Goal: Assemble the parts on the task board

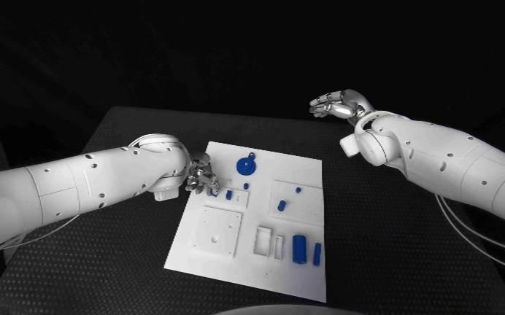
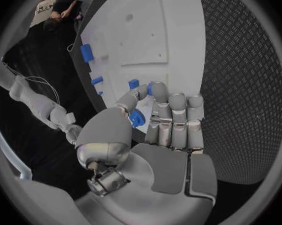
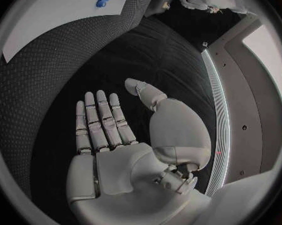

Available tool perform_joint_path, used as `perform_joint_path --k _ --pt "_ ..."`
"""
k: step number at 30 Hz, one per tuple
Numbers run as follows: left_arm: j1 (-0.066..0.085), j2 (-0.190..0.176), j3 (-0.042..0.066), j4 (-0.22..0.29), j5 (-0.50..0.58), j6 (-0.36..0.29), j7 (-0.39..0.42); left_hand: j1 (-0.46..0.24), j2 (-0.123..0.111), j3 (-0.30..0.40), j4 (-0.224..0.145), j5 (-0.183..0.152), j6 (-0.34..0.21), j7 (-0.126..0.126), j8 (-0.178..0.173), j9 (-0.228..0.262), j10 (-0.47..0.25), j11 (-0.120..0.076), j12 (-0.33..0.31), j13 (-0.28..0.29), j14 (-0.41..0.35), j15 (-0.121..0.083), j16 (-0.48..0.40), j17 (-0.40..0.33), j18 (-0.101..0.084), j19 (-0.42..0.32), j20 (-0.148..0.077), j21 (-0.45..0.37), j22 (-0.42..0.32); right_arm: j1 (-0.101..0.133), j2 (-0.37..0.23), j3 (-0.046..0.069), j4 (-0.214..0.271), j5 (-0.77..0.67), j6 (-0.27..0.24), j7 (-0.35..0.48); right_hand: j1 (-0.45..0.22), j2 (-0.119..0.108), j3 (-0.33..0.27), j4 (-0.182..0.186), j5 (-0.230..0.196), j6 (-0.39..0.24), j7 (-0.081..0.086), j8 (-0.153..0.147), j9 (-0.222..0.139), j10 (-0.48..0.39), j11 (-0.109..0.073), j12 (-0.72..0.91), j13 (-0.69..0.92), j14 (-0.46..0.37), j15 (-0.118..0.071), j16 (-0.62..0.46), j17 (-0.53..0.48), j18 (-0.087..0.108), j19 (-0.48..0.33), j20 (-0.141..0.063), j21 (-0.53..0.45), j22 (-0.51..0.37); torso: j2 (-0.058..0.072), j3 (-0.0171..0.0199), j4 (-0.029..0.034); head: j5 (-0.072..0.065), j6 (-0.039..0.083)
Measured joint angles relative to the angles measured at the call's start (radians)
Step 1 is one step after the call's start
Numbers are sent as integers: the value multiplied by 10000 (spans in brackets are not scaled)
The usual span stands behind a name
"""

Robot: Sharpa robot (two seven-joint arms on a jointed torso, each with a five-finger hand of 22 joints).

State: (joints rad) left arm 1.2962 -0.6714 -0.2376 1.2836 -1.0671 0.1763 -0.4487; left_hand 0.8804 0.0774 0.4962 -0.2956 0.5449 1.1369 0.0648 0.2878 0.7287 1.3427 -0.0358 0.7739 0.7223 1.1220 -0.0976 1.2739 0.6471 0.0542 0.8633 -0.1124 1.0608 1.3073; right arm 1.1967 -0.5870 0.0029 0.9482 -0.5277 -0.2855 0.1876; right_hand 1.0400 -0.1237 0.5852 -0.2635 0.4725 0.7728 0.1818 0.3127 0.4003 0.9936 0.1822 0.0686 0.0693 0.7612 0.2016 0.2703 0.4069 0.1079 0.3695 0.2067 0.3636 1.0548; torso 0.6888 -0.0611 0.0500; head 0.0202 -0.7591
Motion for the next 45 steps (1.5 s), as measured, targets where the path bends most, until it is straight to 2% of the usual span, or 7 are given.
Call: perform_joint_path --k 7,36,45 --pt "1 32 5 -114 95 156 20 106 -106 2 -1 78 14 -13 1 3 6 -31 113 50 5 -30 79 38 -1 0 0 40 7 -6 -3 0 -2 0 0 0 0 0 0 0 0 0 0 0 0 0 0 0 0 0 0 0 0 0 0 0 -2 -1 0 7 -5 -2 -3" --pt "17 140 24 -254 -68 522 114 143 -143 4 1 176 21 -33 56 56 14 -26 199 106 17 -43 195 79 -4 -1 1 78 3 -9 3 0 1 0 0 3 0 0 0 0 39 0 0 0 -8 0 0 0 0 0 0 0 -8 0 0 0 -37 18 -2 11 5 -9 -17" --pt "29 376 21 -512 -64 721 111 144 -144 8 5 174 58 -73 59 627 74 -68 206 120 19 -44 195 88 -8 -1 1 117 2 -9 8 0 7 1 0 4 0 0 0 0 39 0 0 0 -8 0 0 0 0 0 0 0 -8 0 0 0 -37 28 -3 13 2 0 -24"
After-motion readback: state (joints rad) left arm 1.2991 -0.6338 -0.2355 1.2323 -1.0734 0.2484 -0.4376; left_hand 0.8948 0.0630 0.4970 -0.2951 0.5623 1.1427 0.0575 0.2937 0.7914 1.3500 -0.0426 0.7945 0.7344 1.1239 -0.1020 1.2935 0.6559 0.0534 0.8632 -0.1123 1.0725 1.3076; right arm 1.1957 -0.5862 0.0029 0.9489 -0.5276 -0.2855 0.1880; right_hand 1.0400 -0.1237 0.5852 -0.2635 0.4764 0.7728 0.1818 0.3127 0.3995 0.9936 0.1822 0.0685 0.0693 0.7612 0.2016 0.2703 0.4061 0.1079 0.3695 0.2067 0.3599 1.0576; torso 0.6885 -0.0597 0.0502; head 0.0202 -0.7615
